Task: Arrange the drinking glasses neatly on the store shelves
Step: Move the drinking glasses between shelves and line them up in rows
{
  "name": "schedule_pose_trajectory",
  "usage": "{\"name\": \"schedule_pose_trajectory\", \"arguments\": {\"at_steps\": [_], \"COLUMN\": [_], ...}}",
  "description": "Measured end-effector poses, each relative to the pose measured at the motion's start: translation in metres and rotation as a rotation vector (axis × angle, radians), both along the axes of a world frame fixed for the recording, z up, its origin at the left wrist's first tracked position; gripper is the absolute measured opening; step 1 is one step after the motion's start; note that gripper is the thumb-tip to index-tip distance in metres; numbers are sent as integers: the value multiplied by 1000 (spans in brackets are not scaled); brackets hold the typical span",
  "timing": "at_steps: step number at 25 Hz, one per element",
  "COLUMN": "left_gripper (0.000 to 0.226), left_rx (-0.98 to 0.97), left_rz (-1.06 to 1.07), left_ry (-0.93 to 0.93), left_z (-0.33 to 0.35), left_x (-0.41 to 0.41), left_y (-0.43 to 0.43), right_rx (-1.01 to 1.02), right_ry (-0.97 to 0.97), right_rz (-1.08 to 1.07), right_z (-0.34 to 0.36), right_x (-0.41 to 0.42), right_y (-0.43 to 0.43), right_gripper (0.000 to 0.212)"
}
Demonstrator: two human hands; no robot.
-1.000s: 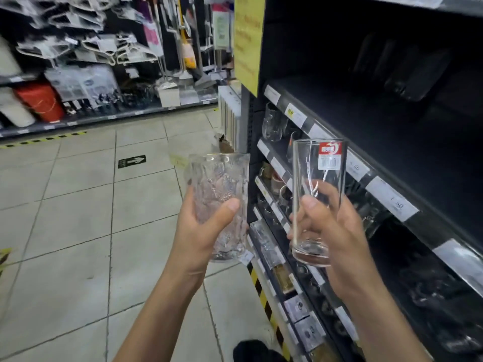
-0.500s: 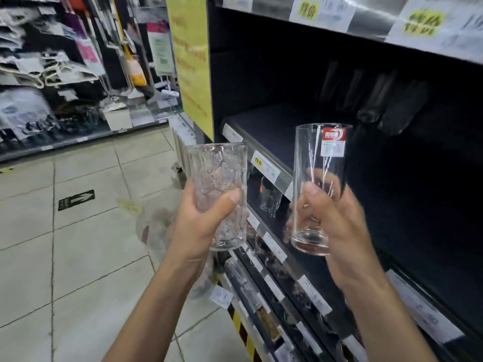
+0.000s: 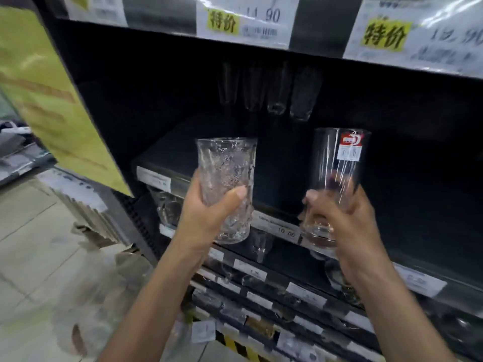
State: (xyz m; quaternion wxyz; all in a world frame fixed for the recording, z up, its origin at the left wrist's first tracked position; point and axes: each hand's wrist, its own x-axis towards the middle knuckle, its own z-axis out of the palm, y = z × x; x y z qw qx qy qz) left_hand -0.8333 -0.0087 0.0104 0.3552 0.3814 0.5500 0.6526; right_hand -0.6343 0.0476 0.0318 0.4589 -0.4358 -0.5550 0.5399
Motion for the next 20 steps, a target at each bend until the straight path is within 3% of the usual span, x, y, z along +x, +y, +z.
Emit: {"name": "schedule_pose_trajectory", "arguments": {"at_steps": [4,8,11,15,16,20], "left_gripper": [59,68,76,38,39,78], "left_rx": [28,34,-25,-40,-22,15], "left_rz": [-159,-321,-434,-612,-631,-632], "left_ry": [55,118,173,141,137,174], "left_z": [7,14,17,12,12,4], "left_x": [-33,-36,-26,-22,-21,-14], "left_y": [27,61,84,117,125,159], "right_rx": [70,50,55,71,70,75], "right_ry": [-28,-135,-149,-136,-138,-202], "right_rz": [-145,-240,-328,-424,-433,-439], "right_z": [0,-2,-3,-4,-5,-8], "right_x": [-3,0,3,12,14,22], "right_y": [-6,5,19,32,36,52], "right_gripper": [46,35,43,53,53,59]}}
